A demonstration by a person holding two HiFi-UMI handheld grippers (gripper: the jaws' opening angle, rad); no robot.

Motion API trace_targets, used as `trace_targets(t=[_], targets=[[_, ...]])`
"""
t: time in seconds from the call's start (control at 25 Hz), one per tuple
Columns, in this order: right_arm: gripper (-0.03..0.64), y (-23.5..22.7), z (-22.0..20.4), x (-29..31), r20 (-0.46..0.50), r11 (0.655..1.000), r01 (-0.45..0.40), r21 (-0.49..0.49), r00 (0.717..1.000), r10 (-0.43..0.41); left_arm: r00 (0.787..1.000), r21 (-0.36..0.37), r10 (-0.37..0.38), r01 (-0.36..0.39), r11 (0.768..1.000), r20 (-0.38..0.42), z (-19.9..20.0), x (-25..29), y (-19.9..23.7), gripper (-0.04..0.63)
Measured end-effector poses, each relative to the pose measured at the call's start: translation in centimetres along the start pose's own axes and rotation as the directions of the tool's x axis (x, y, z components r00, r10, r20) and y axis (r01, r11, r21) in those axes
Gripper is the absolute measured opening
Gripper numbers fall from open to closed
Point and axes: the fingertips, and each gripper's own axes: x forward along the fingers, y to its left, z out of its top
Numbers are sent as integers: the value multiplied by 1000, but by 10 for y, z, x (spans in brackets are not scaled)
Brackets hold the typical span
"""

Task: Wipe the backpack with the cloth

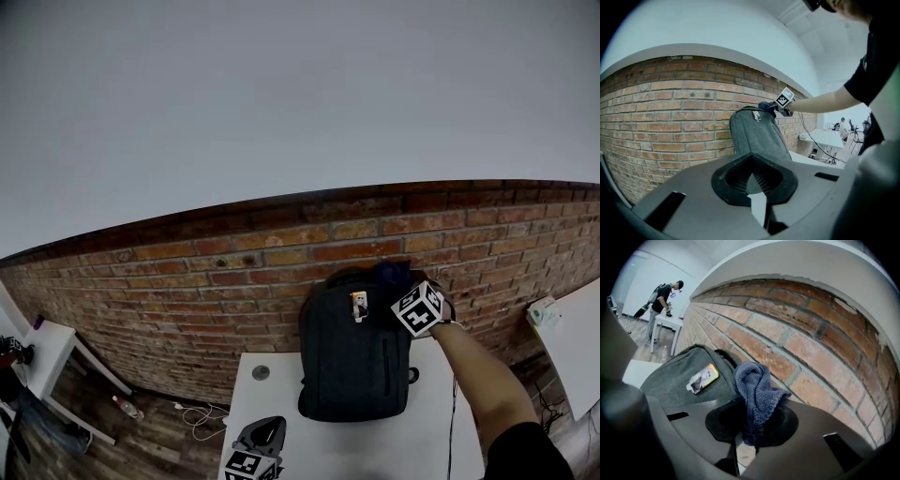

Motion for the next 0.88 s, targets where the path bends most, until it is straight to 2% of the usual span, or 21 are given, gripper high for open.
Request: trace_targets(t=[0.16, 0.44, 0.6, 0.76, 0.88], targets=[[52, 29, 40, 12, 43, 992, -30, -124, 998, 36, 1000, -21, 22, -21, 1000, 14, 2, -9, 10, -18], [52, 81, 92, 37, 75, 975, -69, -210, 993, 87, 998, -45, 61, -60, 997, 20, 0, -31, 21, -18], [52, 120, 117, 45, 88, 952, -102, -288, 987, 133, 997, -101, 66, -62, 993, 38, 2, -40, 24, -18], [52, 153, 135, 53, 83, 920, -134, -368, 981, 176, 997, -89, 70, -66, 994, 36, 3, -42, 25, -18], [52, 163, 138, 55, 80, 911, -143, -386, 979, 187, 996, -84, 77, -74, 994, 35, 4, -42, 25, -18]])
